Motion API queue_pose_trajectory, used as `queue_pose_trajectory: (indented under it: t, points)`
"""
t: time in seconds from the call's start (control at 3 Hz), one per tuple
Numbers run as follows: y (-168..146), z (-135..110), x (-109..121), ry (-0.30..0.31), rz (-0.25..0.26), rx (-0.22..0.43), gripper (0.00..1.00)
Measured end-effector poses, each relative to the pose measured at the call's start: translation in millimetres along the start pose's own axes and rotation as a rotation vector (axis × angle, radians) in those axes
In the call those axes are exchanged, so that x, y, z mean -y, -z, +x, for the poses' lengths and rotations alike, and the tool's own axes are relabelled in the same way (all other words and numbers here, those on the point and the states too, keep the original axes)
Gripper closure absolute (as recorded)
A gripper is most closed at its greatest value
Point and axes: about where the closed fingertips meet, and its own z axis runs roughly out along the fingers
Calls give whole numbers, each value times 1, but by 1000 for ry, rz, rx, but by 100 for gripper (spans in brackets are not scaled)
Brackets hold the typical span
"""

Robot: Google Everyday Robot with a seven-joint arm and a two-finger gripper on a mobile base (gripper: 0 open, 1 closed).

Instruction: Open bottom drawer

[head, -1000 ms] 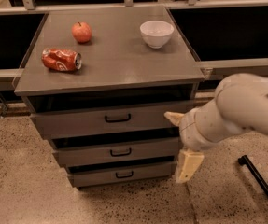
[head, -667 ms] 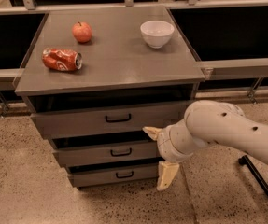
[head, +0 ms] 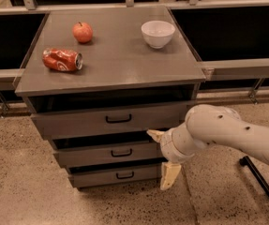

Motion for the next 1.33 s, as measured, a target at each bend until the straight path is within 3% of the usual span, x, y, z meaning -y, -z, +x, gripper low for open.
queue_pose_trajectory:
  t: [0.33, 0.67, 1.33]
  points:
    - [-55, 70, -6, -84, -6, 15, 0]
    - [-96, 116, -19, -123, -19, 44, 0]
    - [-118, 123, -20, -132, -46, 44, 0]
